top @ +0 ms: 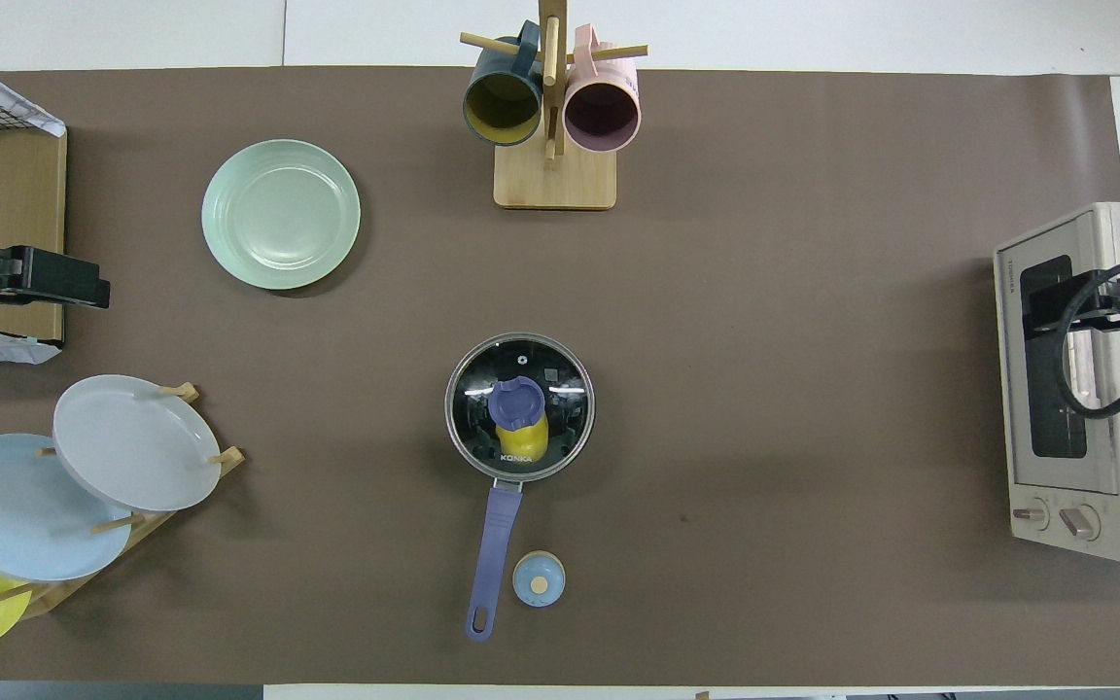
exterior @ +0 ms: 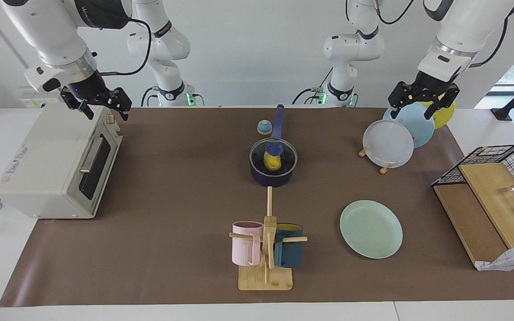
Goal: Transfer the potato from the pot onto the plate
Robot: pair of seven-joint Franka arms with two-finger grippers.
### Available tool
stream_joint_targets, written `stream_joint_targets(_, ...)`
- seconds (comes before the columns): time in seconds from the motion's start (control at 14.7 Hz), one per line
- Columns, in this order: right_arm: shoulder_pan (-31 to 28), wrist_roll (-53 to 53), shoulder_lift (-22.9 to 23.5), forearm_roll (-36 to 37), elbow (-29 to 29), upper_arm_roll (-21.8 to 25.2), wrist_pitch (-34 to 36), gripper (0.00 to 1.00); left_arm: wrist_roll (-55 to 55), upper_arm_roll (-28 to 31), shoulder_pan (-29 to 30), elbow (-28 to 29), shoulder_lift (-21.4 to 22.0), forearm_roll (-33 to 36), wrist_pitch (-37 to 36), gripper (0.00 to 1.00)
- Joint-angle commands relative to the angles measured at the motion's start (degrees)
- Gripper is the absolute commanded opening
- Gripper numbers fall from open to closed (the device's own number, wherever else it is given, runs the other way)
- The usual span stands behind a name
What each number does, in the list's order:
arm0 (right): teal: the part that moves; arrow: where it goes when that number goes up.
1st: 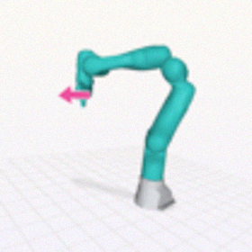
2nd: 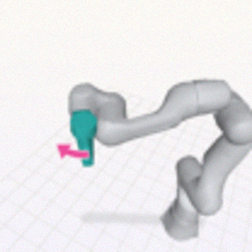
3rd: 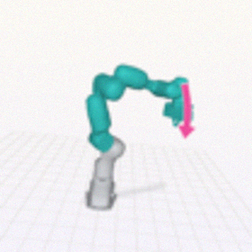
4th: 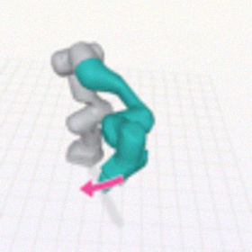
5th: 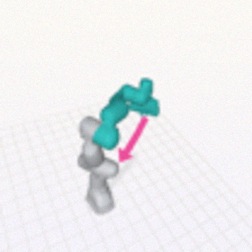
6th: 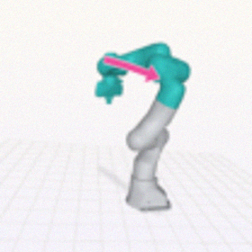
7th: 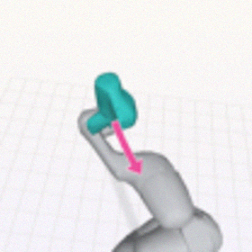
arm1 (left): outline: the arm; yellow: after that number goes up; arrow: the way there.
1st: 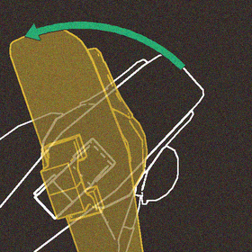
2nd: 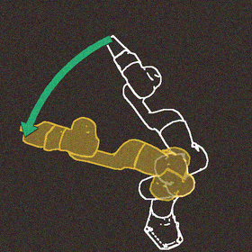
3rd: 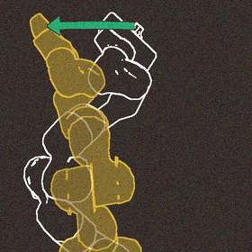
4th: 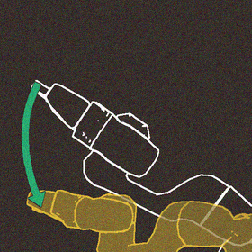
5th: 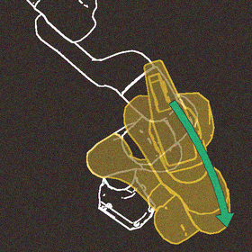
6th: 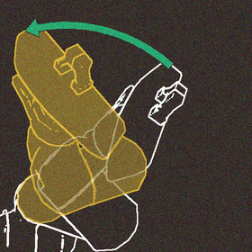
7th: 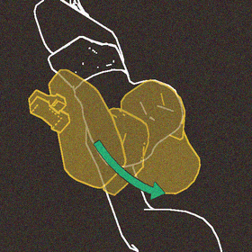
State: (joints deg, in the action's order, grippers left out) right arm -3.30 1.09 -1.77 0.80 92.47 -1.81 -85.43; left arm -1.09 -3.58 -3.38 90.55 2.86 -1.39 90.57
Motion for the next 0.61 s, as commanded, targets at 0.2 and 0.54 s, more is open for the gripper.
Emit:
stream_joint_targets(0.2,6.6,1.0,0.1,-2.2,1.0,-1.0,-2.6,1.0,0.0,-0.1,-0.1,1.9,1.2,-0.3,1.9,1.0)
stream_joint_targets(0.54,20.2,14.3,5.6,-2.3,-0.6,-1.0,-6.8,1.0,-0.1,-0.1,-0.5,1.9,1.2,-0.3,2.2,1.0)
